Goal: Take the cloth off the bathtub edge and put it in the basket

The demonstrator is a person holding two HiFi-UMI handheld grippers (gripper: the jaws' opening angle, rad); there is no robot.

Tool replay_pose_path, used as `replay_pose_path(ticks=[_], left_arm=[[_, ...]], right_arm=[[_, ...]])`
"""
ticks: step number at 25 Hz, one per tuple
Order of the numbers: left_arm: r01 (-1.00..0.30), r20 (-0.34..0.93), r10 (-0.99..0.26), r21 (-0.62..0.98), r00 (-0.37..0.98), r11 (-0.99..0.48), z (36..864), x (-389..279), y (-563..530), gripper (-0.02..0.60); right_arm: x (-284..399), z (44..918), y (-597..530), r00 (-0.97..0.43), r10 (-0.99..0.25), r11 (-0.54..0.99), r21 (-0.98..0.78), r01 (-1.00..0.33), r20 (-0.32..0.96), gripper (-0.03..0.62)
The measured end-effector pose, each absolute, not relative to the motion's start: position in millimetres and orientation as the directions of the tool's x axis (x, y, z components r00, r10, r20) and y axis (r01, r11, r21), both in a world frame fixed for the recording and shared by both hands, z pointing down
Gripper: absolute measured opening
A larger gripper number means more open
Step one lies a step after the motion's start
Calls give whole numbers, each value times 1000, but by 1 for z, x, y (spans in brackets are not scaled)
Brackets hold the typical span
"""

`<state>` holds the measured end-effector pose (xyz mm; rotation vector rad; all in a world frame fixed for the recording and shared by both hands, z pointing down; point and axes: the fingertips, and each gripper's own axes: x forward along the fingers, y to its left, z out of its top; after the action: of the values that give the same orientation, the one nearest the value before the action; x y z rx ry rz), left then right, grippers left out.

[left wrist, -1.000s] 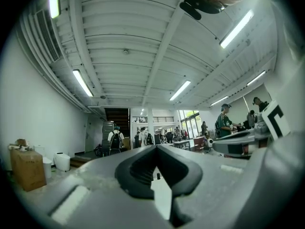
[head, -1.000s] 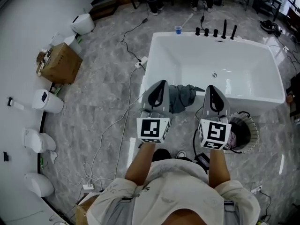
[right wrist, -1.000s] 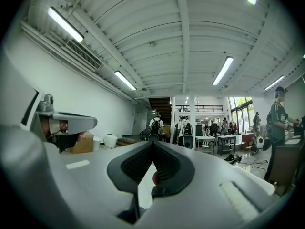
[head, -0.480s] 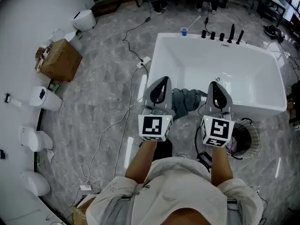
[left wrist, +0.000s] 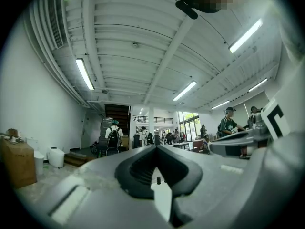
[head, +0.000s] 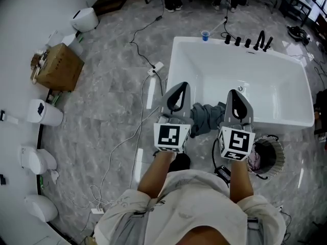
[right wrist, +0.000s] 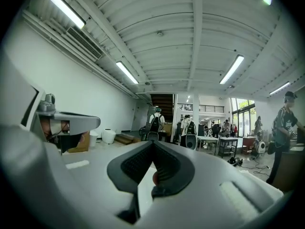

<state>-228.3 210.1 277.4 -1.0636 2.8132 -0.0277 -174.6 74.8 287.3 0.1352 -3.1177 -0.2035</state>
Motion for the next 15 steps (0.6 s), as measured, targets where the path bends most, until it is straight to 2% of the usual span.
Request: replay_pose_path(ticks=[15], left_arm=[[-711, -149, -708, -45, -690, 702, 291, -332, 248, -2]], right_arm=[[-272, 304, 118, -986, -164, 980, 122, -158, 35, 2]])
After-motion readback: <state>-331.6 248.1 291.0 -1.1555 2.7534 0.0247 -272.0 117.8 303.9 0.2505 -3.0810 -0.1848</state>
